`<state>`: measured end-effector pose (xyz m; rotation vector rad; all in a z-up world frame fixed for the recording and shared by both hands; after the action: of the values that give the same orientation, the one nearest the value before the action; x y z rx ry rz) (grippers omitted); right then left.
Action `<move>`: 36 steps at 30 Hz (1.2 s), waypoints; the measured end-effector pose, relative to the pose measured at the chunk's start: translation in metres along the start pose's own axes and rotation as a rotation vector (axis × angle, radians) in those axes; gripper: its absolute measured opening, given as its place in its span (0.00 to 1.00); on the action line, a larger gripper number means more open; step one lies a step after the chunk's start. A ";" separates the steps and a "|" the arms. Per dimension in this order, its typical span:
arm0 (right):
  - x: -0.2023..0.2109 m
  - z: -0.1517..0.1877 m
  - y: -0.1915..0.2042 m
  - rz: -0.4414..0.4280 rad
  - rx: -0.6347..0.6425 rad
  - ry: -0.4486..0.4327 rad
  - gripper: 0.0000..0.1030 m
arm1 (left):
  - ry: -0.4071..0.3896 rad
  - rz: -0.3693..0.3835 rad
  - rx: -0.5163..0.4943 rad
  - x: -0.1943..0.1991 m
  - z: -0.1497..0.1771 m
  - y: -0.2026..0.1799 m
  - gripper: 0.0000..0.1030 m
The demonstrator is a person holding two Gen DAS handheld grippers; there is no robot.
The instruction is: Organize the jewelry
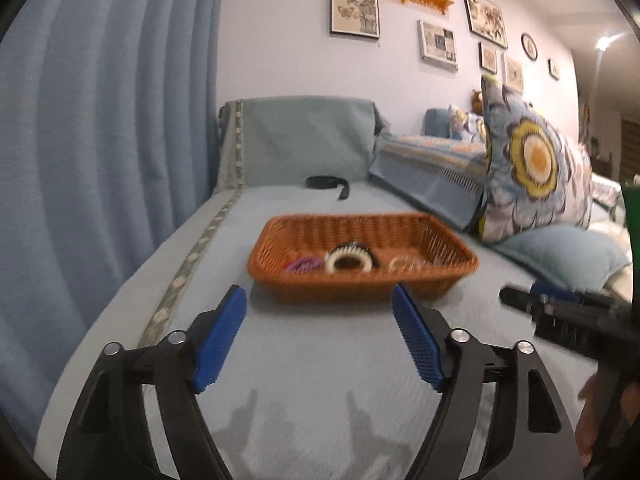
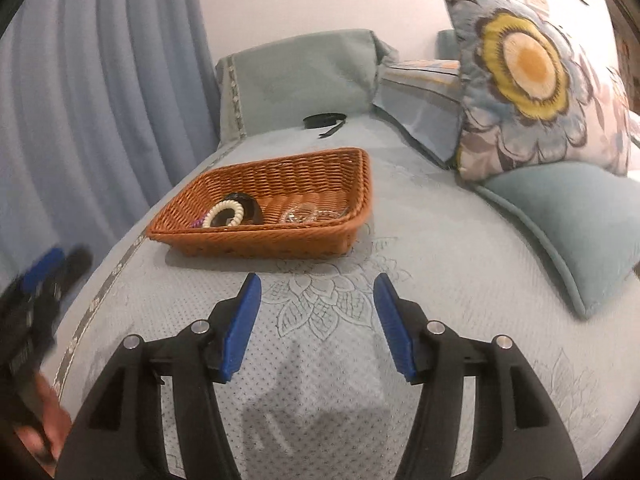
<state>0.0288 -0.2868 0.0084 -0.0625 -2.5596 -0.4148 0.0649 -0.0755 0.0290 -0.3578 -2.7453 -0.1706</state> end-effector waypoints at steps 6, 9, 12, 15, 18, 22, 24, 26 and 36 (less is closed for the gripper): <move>-0.001 0.012 0.009 -0.003 0.043 -0.009 0.53 | -0.009 -0.070 0.017 0.003 0.024 0.000 0.79; 0.003 0.014 0.021 0.012 0.103 -0.040 0.53 | -0.023 -0.110 0.007 0.005 0.027 -0.001 0.82; 0.004 0.017 0.027 0.013 0.121 -0.047 0.56 | -0.062 -0.135 -0.011 0.013 0.028 -0.003 0.88; 0.002 0.020 0.032 0.031 0.145 -0.053 0.57 | -0.087 -0.154 -0.041 0.017 0.028 -0.008 0.89; 0.004 0.021 0.035 0.037 0.162 -0.060 0.57 | -0.099 -0.162 -0.049 0.020 0.029 -0.010 0.91; 0.005 0.021 0.035 0.045 0.163 -0.073 0.62 | -0.106 -0.162 -0.010 0.023 0.029 -0.002 0.91; 0.005 0.021 0.034 0.048 0.159 -0.077 0.62 | -0.104 -0.160 0.003 0.022 0.030 0.001 0.91; 0.004 0.021 0.034 0.050 0.159 -0.074 0.62 | -0.099 -0.157 0.008 0.021 0.030 0.002 0.91; 0.002 0.021 0.035 0.058 0.167 -0.075 0.65 | -0.067 -0.156 -0.004 0.012 0.029 0.002 0.92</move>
<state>0.0206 -0.2470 0.0023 -0.0924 -2.6490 -0.1784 0.0444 -0.0659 0.0071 -0.1530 -2.8395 -0.2078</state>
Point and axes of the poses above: each gripper's, at about its wrist camera, not at the fingertips, and x roughly against the way its jaws point, y to its left, z to its underside, the point moved 3 cm from there along -x, roughly the way its jaws point, and after that the axes turned 4 degrees about -z, right-handed, at the moved point
